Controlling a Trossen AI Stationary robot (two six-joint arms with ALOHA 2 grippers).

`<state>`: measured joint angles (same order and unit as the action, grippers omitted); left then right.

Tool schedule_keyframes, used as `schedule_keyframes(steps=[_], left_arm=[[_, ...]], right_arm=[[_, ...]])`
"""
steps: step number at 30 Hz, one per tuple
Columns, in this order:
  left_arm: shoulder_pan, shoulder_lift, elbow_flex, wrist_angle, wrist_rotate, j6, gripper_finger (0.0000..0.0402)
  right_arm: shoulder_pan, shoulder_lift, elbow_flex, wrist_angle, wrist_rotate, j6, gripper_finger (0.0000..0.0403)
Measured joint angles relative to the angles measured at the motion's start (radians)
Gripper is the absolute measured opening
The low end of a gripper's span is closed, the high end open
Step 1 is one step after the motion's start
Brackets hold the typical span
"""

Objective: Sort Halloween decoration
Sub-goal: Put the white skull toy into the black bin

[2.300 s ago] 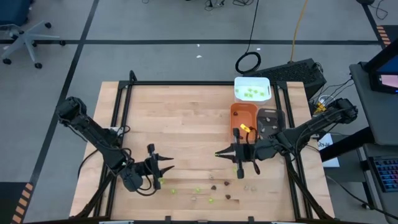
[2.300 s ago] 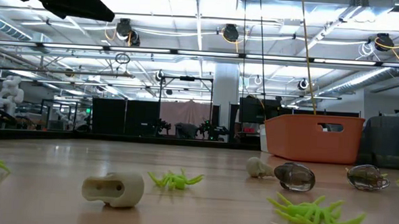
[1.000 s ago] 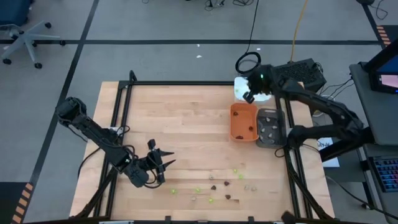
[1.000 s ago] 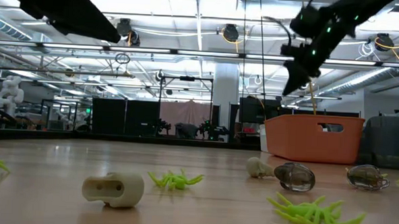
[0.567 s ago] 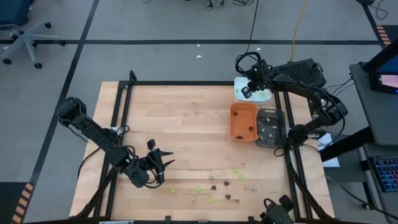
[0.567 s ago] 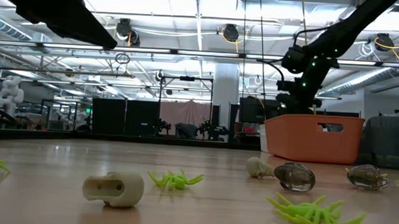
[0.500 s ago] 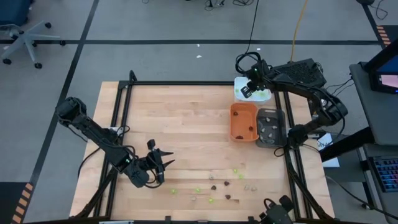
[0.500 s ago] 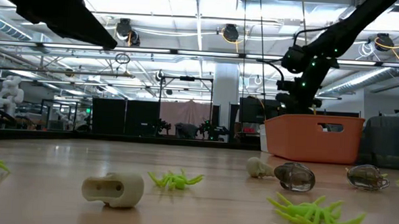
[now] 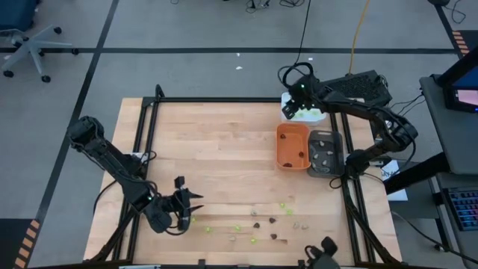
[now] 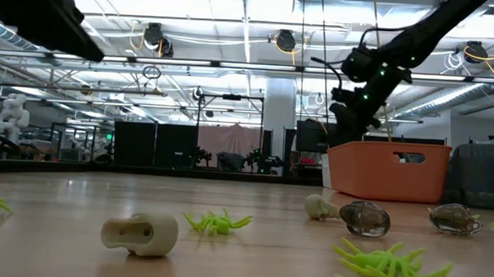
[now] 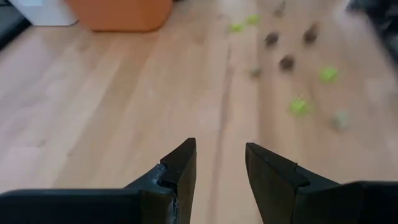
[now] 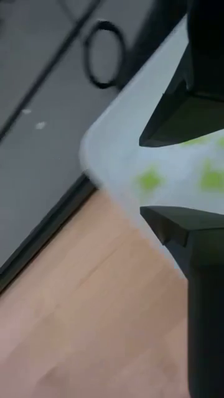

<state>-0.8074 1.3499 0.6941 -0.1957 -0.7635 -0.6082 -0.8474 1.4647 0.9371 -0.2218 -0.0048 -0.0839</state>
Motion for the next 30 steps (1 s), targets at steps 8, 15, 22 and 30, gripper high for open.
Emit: schedule_keyframes(steps=[8, 15, 22, 30], left_arm=[[0.093, -0.016, -0.001, -0.195, -0.020, 0.046, 0.0145], [0.215, -0.123, 0.000, 0.066, 0.223, 0.037, 0.0145], [0.297, -0.253, 0.033, 0.122, 0.230, -0.058, 0.0145], [0.341, -0.272, 0.174, -0.158, 0.230, 0.041, 0.0145]], right_arm=[[0.121, -0.001, 0.000, 0.118, 0.004, 0.034, 0.0142], [0.313, -0.095, 0.000, 0.028, 0.004, 0.167, 0.0141], [0.513, -0.285, 0.001, -0.158, 0.062, 0.385, 0.0141], [0.715, -0.327, 0.000, -0.219, 0.059, 0.649, 0.0141]])
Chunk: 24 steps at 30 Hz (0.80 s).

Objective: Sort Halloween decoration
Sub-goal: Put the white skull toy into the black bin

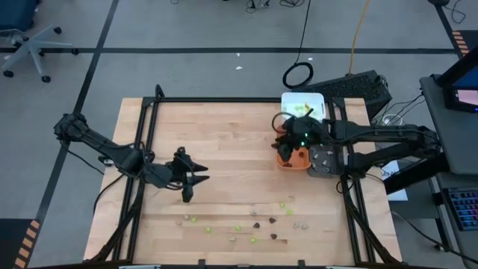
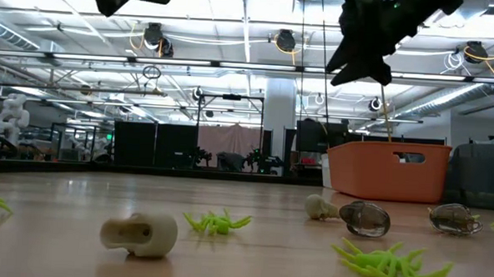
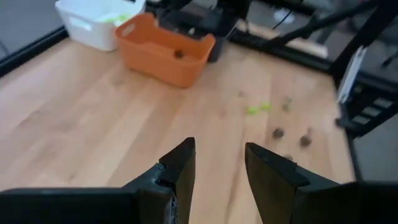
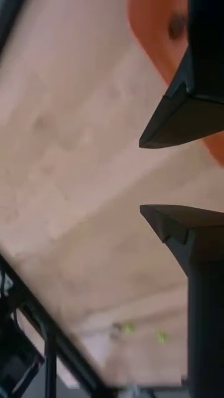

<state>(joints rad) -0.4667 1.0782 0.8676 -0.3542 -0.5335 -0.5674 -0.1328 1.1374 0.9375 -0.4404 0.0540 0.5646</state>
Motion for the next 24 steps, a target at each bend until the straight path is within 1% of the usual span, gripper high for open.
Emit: schedule_keyframes(steps=[4, 7, 10, 13, 16, 21, 24], left_arm=[[0.009, 0.000, 0.025, -0.122, 0.039, -0.082, 0.0145], [0.007, 0.001, 0.025, -0.166, 0.102, -0.150, 0.0145], [-0.002, 0.006, 0.026, -0.206, 0.139, -0.207, 0.0145], [-0.018, 0.006, 0.026, -0.231, 0.167, -0.211, 0.0145], [-0.029, 0.006, 0.026, -0.243, 0.175, -0.182, 0.0145], [-0.033, 0.014, 0.026, -0.242, 0.179, -0.155, 0.0145], [-0.031, 0.028, 0.026, -0.265, 0.182, -0.150, 0.0145]], right_arm=[[0.089, 0.020, 0.000, 0.016, 0.041, 0.108, 0.0141], [0.151, 0.033, 0.000, 0.031, 0.098, 0.130, 0.0141], [0.198, 0.037, 0.000, 0.015, 0.105, 0.136, 0.0141], [0.225, 0.034, 0.000, 0.018, 0.106, 0.186, 0.0141], [0.247, 0.031, 0.000, 0.041, 0.110, 0.260, 0.0141], [0.292, 0.030, 0.000, 0.035, 0.131, 0.321, 0.0141], [0.313, 0.030, 0.000, 0.039, 0.134, 0.320, 0.0141]])
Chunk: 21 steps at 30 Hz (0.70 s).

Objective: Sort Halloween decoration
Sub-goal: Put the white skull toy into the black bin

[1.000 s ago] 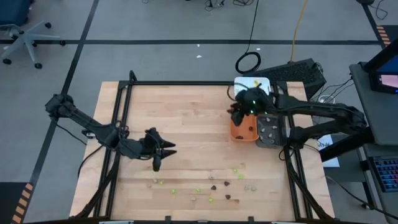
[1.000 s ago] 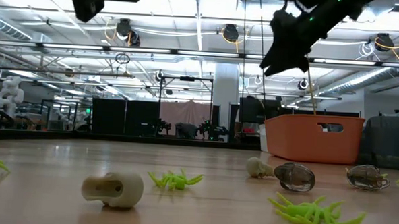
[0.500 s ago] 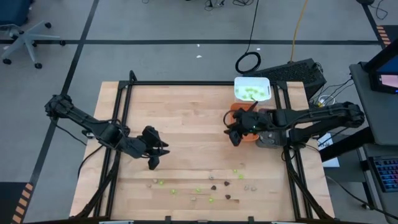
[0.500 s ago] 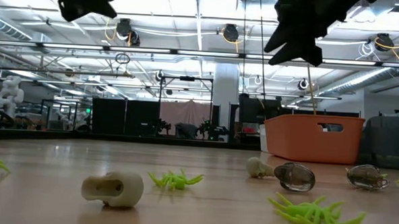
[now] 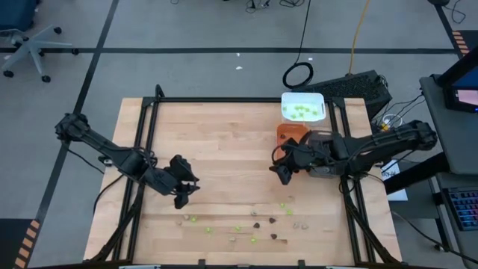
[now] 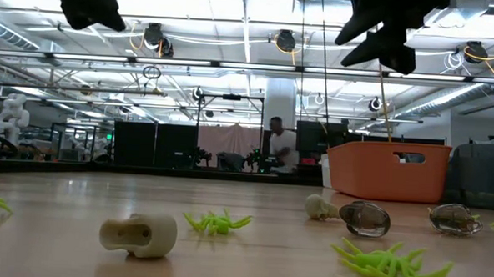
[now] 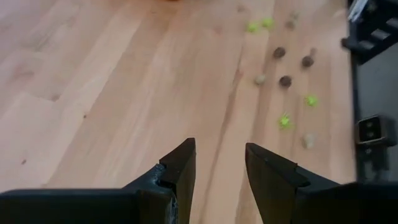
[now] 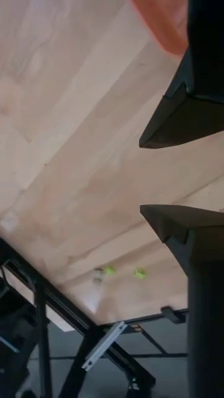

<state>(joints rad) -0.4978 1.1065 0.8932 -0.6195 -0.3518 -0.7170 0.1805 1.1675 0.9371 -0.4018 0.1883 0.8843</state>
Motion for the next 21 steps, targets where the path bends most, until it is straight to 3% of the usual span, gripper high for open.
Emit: schedule_keyframes(steps=[4, 10, 21], left_arm=[[0.000, 0.033, 0.000, -0.073, 0.007, -0.004, 0.0145], [-0.023, 0.105, 0.000, -0.099, 0.040, -0.025, 0.0145], [-0.209, 0.198, -0.034, -0.101, 0.064, -0.192, 0.0145]], right_arm=[[0.025, 0.000, 0.000, 0.001, 0.006, -0.030, 0.0141], [0.069, 0.013, 0.000, 0.044, 0.124, -0.060, 0.0141], [0.070, 0.013, 0.000, 0.059, 0.090, -0.137, 0.0141]])
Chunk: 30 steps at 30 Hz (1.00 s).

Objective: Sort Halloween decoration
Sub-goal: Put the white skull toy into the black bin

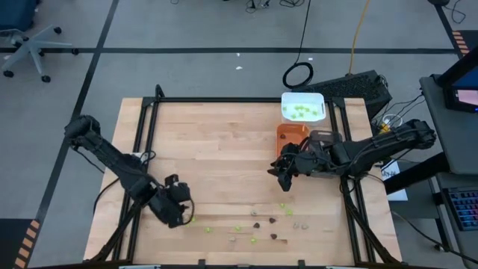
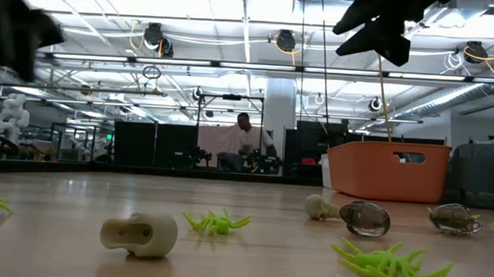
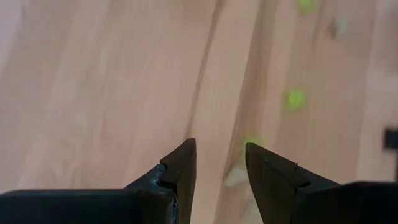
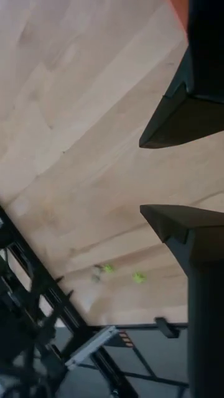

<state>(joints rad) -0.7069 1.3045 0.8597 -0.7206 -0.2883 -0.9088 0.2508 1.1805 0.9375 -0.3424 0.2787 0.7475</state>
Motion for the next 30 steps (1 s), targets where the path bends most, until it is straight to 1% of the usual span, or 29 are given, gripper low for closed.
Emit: schedule_keyframes(steps=[3, 5, 7, 10, 13, 16, 20, 24, 30], left_arm=[[-0.037, -0.011, -0.053, -0.025, 0.002, -0.078, 0.0145], [-0.036, -0.039, -0.056, -0.088, 0.012, -0.140, 0.0145], [-0.025, -0.059, -0.051, -0.111, 0.037, -0.150, 0.0145], [-0.025, -0.084, -0.050, -0.080, 0.114, -0.074, 0.0145], [-0.025, -0.080, -0.049, -0.027, 0.180, -0.002, 0.0145], [-0.024, -0.074, -0.050, 0.057, 0.180, 0.001, 0.0145], [-0.025, -0.070, -0.049, 0.136, 0.165, 0.063, 0.0145], [-0.025, -0.068, -0.049, 0.139, 0.162, 0.150, 0.0145], [-0.022, -0.067, -0.049, 0.133, 0.161, 0.156, 0.0145]], right_arm=[[0.000, 0.000, 0.000, -0.009, -0.047, -0.031, 0.0141], [0.000, 0.000, 0.000, -0.013, -0.048, -0.037, 0.0141], [0.000, 0.000, 0.000, -0.014, -0.048, -0.037, 0.0141], [0.000, 0.000, 0.000, -0.013, -0.048, -0.034, 0.0141], [0.000, 0.000, 0.000, -0.010, -0.048, -0.027, 0.0141], [0.000, 0.000, 0.000, 0.002, -0.048, -0.009, 0.0141], [0.000, 0.000, 0.000, 0.017, -0.048, 0.018, 0.0141], [0.000, 0.000, 0.000, 0.025, -0.047, 0.026, 0.0141], [0.000, 0.000, 0.000, 0.025, -0.045, 0.067, 0.0141]])
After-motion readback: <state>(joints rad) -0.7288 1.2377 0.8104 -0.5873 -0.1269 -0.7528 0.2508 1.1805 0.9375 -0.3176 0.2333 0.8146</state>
